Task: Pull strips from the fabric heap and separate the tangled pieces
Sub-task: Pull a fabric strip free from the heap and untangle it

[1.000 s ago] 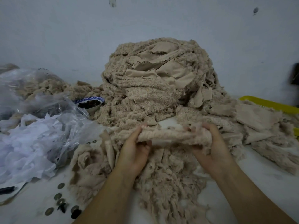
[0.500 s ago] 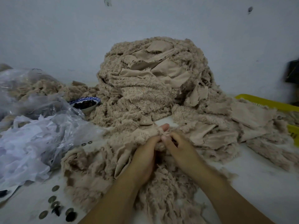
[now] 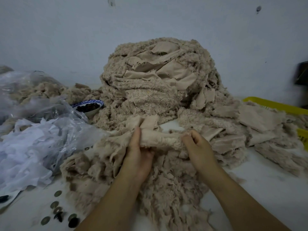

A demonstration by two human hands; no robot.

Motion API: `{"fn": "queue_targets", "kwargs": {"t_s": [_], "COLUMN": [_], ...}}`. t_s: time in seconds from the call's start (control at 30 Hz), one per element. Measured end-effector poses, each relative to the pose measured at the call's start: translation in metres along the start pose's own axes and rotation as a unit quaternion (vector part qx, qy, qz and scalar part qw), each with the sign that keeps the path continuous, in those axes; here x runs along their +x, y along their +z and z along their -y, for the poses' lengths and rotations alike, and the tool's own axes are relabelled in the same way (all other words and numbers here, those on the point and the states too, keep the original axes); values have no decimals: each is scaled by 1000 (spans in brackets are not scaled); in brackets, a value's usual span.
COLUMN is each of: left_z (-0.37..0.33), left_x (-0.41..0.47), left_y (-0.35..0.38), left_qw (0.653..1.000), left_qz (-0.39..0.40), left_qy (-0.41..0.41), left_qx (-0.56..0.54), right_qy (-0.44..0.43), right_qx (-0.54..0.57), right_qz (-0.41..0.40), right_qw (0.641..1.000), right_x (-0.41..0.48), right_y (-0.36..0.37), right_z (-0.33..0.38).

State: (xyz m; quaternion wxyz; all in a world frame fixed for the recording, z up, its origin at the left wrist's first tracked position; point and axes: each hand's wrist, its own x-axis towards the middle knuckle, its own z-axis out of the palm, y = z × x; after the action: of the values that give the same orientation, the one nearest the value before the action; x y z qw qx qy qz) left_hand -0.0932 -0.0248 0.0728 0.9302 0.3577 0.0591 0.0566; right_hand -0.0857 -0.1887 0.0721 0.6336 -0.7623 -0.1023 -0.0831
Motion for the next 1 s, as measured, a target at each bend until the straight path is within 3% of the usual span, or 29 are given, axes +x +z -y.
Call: {"fn": "queue_targets", "kwargs": {"t_s": [0.23, 0.43, 0.57, 0.7, 0.83, 0.93, 1.0], "left_z": [2, 10, 6, -4, -20, -21, -15], "left_x": [0, -9, -10, -4, 11, 12, 7], "left_y": [-5, -2, 1, 1, -15, -17, -11], "left_qw": [990, 968, 980, 994, 988, 987, 993], "left_qz": [107, 178, 142, 64, -13, 9, 45], "left_qy": [-65, -68, -88, -90, -58, -42, -62], "left_qx": [64, 160, 111, 18, -145, -152, -92], "right_qy": [11, -2, -29, -62, -58, -11, 11], "right_qx": [0, -30, -109, -127, -80, 2, 44], "right_qz": [45, 100, 98, 162, 104, 52, 47], "right_qw": [999, 995, 989, 977, 990, 999, 998], "right_x": [1, -1, 1, -2, -2, 0, 2], "right_y": [-4, 5, 6, 8, 0, -4, -5], "right_z": [-6, -7, -10, -10, -10, -10, -10]}}
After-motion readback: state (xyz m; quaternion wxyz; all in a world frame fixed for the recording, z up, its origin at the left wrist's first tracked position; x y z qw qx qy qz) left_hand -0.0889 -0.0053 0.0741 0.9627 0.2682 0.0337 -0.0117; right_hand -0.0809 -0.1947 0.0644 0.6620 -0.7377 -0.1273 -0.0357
